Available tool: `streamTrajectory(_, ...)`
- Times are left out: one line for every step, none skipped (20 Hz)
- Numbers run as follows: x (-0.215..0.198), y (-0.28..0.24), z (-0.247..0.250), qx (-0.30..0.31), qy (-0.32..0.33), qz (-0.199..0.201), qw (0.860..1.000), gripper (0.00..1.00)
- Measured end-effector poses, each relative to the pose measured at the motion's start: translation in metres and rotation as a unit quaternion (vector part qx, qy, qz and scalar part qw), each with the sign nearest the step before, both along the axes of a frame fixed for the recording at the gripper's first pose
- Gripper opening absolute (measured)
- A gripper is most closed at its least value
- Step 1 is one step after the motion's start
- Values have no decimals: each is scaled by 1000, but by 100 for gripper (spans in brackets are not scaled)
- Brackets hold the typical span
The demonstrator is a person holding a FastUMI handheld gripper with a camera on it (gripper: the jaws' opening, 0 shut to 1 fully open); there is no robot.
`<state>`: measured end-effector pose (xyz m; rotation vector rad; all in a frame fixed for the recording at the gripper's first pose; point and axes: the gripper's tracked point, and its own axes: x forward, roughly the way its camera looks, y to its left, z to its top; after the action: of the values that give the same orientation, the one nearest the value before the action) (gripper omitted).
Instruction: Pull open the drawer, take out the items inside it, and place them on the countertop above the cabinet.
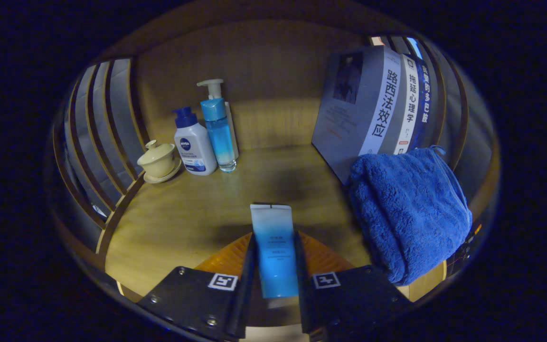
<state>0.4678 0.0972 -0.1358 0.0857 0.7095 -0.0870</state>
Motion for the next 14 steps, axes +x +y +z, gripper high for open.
streamTrajectory(2, 0, -1, -1, -4, 1, 1000, 46)
streamTrajectory(3, 4, -1, 6, -5, 4, 1000, 47)
streamTrajectory(2, 8, 2, 11, -7, 7, 1000, 55)
streamTrajectory(1, 10, 3, 13, -6, 14, 1000, 63)
streamTrajectory(0, 14, 9, 13, -15, 20, 1000, 70)
streamTrajectory(-1, 15, 19, 8, -33, 28, 999, 78)
streamTrajectory(-4, 17, 32, 4, -53, 33, 998, 86)
streamTrajectory(-7, 20, 48, 3, -78, 36, 996, 93)
streamTrajectory(-12, 22, 66, 2, -102, 36, 994, 93)
streamTrajectory(-18, 23, 84, -1, -128, 31, 991, 93)
streamTrajectory(-29, 21, 102, -6, -154, 25, 988, 93)
streamTrajectory(-40, 19, 118, -11, -176, 19, 984, 93)
streamTrajectory(-56, 18, 135, -17, -199, 15, 980, 93)
streamTrajectory(-71, 16, 148, -24, -215, 8, 976, 93)
